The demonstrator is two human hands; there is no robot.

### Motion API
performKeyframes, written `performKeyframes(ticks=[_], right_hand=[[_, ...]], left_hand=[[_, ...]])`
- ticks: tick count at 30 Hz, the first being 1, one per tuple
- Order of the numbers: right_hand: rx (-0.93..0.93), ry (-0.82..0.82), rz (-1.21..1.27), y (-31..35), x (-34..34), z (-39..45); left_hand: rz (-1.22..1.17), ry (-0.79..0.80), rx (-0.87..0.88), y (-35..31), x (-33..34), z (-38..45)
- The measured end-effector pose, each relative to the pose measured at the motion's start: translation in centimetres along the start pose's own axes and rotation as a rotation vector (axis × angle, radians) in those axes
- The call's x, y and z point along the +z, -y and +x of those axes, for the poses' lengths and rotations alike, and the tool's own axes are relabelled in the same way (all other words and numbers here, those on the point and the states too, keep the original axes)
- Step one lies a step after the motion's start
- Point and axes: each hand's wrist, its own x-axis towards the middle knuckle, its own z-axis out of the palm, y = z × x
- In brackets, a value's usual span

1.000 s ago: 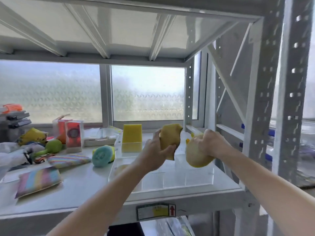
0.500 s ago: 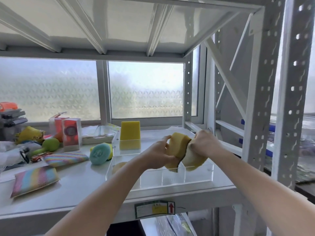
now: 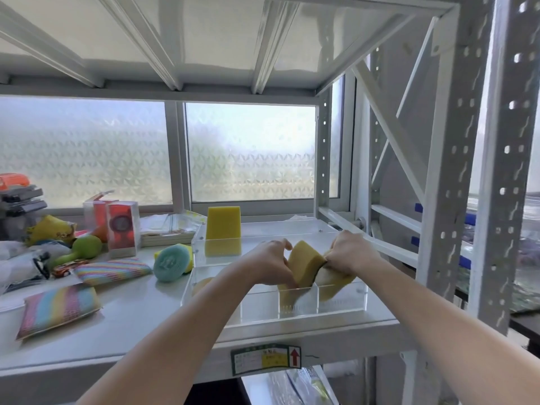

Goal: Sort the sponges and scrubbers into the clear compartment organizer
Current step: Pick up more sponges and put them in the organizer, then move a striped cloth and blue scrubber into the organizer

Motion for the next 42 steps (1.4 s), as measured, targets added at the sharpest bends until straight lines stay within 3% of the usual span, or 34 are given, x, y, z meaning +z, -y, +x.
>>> performKeyframes(ticks=[6,10,13,18,22,26,31,34,42], right_hand=[[0.038,-0.002,0.070,-0.2,-0.7,0.3],[-0.004,-0.116,0.148,0.6,-2.2,-0.3],[-0.116,-0.206,0.228,2.6,-3.8,-1.2],[-0.421,-0.261,0.315,9.6,-4.4,-2.7],[-0.632,-0.172,0.294,16.9,-1.8,-3.9],[-0.742,-0.052,0.118,23.1,2.3,-3.7],[-0.767,0.063,-0.276,27.8,7.7,-2.7],[-0.698,0.199,-0.410,28.7,10.2,-1.3],[-0.680,0.263,-0.488,29.2,11.8,0.0]], left_hand=[[-0.057,0.052,-0.020,0.2,-0.2,0.0],[-0.122,0.074,-0.025,0.6,-1.7,-0.6],[-0.152,-0.020,-0.023,1.4,-3.7,-1.6],[0.017,-0.290,-0.144,6.0,-8.1,-4.6],[0.051,-0.388,-0.319,11.3,-11.6,-8.4],[0.130,-0.434,-0.451,16.5,-14.1,-12.2],[0.286,-0.284,-0.638,21.0,-14.9,-14.7],[0.331,-0.181,-0.633,22.3,-14.2,-14.9],[0.324,-0.182,-0.745,25.8,-13.2,-13.7]])
